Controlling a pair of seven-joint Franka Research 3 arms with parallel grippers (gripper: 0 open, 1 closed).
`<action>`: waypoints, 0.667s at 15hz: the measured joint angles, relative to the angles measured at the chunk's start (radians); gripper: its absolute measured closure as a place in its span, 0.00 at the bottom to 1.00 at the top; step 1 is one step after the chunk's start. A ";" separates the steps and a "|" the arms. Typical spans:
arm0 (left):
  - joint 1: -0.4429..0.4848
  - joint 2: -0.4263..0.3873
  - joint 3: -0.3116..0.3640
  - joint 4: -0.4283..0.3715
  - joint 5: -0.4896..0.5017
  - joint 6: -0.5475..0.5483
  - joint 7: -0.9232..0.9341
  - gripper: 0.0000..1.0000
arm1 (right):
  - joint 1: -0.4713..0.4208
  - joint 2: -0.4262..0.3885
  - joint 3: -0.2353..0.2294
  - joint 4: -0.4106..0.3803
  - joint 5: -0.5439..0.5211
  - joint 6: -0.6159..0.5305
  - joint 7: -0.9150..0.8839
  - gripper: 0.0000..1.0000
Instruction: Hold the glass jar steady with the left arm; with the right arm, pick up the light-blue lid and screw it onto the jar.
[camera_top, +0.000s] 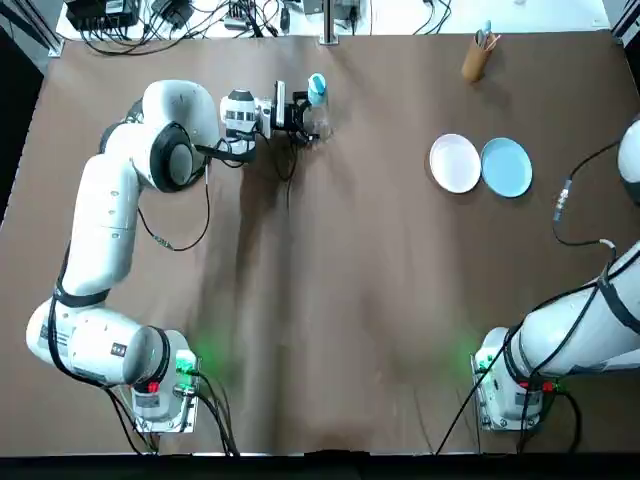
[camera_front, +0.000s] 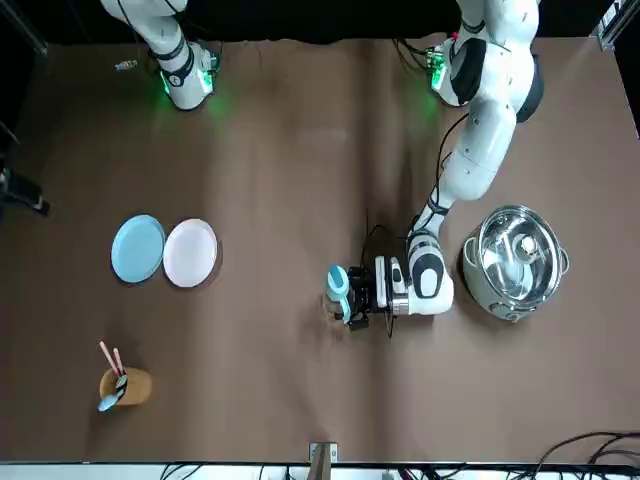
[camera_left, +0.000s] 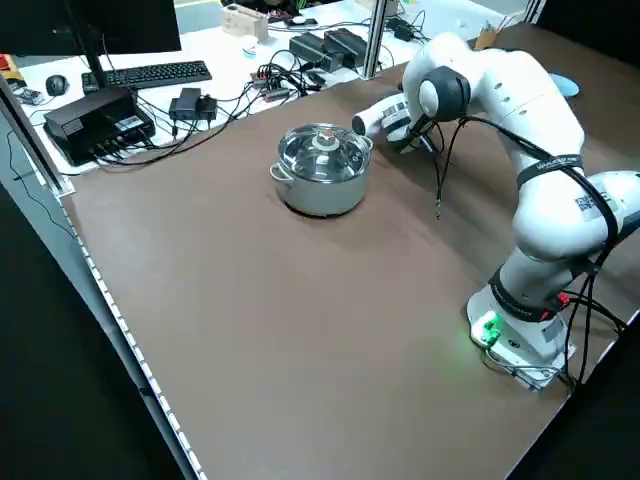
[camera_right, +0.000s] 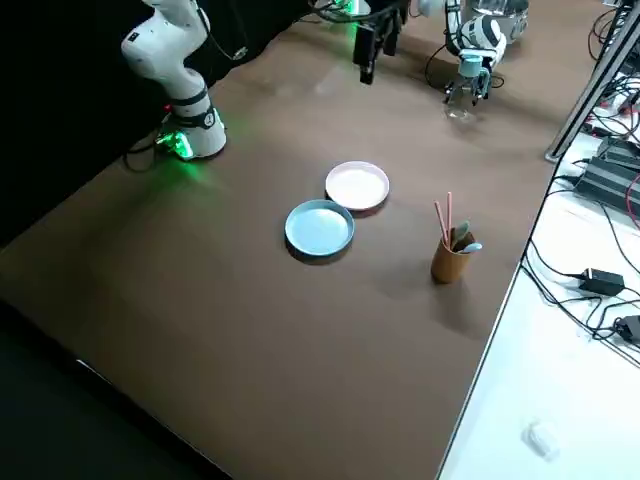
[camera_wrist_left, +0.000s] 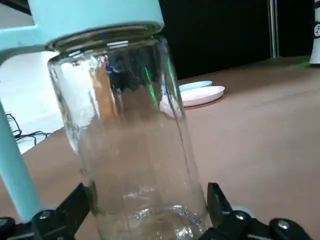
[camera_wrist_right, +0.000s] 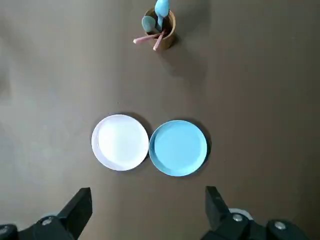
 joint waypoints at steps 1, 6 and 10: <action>0.004 0.000 0.000 -0.005 -0.010 0.000 -0.018 0.00 | -0.001 -0.018 -0.001 -0.018 -0.001 0.000 0.000 0.00; 0.026 0.013 -0.001 -0.023 -0.013 -0.027 -0.183 0.00 | 0.000 -0.099 0.001 -0.136 -0.018 0.054 -0.012 0.00; 0.037 0.009 0.000 -0.021 -0.013 -0.027 -0.194 0.00 | 0.000 -0.119 0.000 -0.162 -0.021 0.064 -0.012 0.00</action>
